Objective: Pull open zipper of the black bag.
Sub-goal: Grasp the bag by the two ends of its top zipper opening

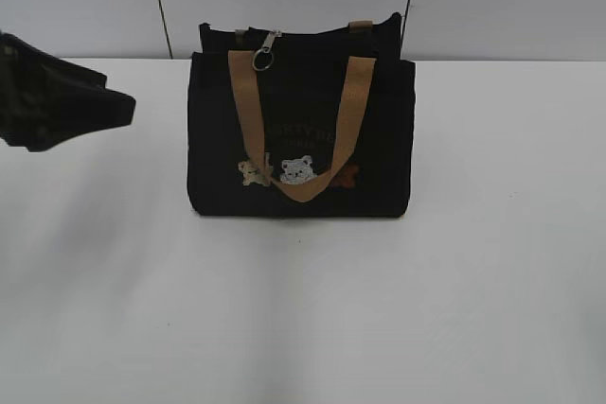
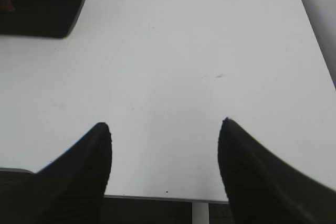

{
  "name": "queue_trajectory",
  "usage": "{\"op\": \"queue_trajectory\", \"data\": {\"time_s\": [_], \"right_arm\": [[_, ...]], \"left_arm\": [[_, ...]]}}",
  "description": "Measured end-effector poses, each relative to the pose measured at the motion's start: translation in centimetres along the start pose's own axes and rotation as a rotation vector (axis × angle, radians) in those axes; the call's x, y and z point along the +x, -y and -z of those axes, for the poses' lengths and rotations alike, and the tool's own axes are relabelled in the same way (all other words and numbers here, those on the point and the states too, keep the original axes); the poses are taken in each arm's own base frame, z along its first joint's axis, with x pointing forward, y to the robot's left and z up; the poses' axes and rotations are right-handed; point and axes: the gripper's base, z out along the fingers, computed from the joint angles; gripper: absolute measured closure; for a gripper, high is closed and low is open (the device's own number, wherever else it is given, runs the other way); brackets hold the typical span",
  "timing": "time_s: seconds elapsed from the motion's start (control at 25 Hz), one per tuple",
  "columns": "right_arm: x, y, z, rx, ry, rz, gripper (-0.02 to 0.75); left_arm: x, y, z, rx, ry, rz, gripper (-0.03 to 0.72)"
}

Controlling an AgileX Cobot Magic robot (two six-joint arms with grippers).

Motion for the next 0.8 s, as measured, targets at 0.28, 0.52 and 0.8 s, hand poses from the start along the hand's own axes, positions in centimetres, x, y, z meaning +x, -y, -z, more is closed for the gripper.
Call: {"op": "queue_trajectory", "data": {"time_s": [0.28, 0.52, 0.8], "right_arm": [[0.0, 0.0, 0.0, 0.0, 0.0, 0.0, 0.255], [0.0, 0.0, 0.0, 0.0, 0.0, 0.0, 0.255], [0.0, 0.0, 0.0, 0.0, 0.0, 0.0, 0.255]], "left_arm": [[3.4, -2.8, -5.1, 0.045, -0.047, -0.012, 0.18], [3.6, -5.0, -8.4, 0.096, -0.011, 0.013, 0.179], [4.9, -6.9, -12.8, 0.254, 0.033, 0.069, 0.176]]}}
